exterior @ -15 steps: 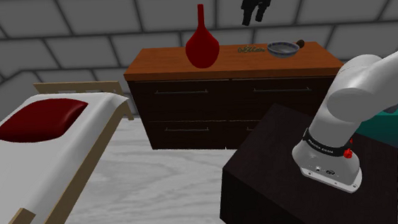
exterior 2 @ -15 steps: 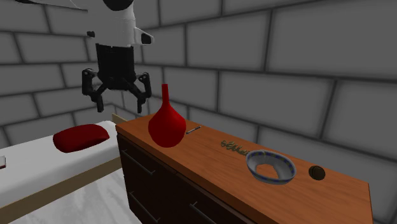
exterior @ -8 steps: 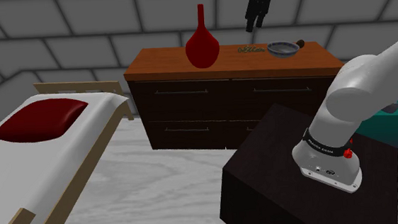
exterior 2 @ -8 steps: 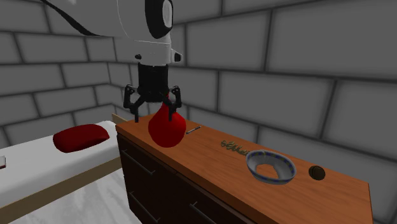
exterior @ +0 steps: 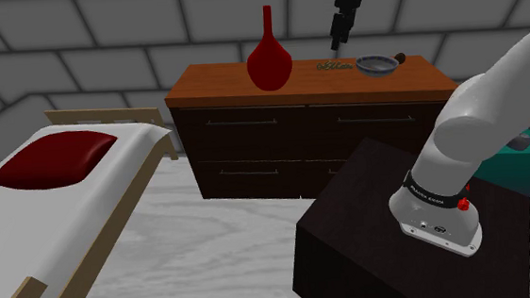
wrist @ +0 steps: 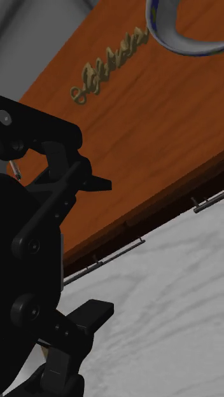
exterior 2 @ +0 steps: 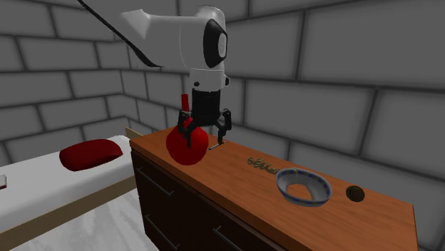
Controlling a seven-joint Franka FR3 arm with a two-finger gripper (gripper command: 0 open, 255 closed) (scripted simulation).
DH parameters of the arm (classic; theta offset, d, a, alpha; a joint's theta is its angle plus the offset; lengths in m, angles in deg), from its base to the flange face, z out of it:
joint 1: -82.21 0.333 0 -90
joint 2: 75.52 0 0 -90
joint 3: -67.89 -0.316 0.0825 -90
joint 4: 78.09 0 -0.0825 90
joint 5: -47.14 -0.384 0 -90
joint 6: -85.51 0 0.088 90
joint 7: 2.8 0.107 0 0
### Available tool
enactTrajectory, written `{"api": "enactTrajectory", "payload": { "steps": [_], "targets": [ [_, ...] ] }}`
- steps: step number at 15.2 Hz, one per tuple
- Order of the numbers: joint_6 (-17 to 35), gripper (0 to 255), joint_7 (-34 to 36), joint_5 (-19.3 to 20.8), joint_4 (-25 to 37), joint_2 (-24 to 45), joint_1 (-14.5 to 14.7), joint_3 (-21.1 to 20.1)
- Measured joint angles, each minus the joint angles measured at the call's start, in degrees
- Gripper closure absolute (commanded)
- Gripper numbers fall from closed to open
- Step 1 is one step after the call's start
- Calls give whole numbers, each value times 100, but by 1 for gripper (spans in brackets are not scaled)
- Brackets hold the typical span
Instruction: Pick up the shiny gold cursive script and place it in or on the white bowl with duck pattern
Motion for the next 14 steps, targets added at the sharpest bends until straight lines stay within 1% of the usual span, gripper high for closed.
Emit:
{"api": "enactTrajectory", "payload": {
  "steps": [6, 7, 10, 14],
  "targets": [
    [365, 0, -1033, -181, 687, 1226, -6, 558],
    [458, 0, -1212, -258, 804, 1475, -10, 634],
    [495, 0, -1807, -538, 1399, 2242, -95, 840],
    [565, 0, -2492, -923, 2096, 3190, -315, 944]
  ]
}}
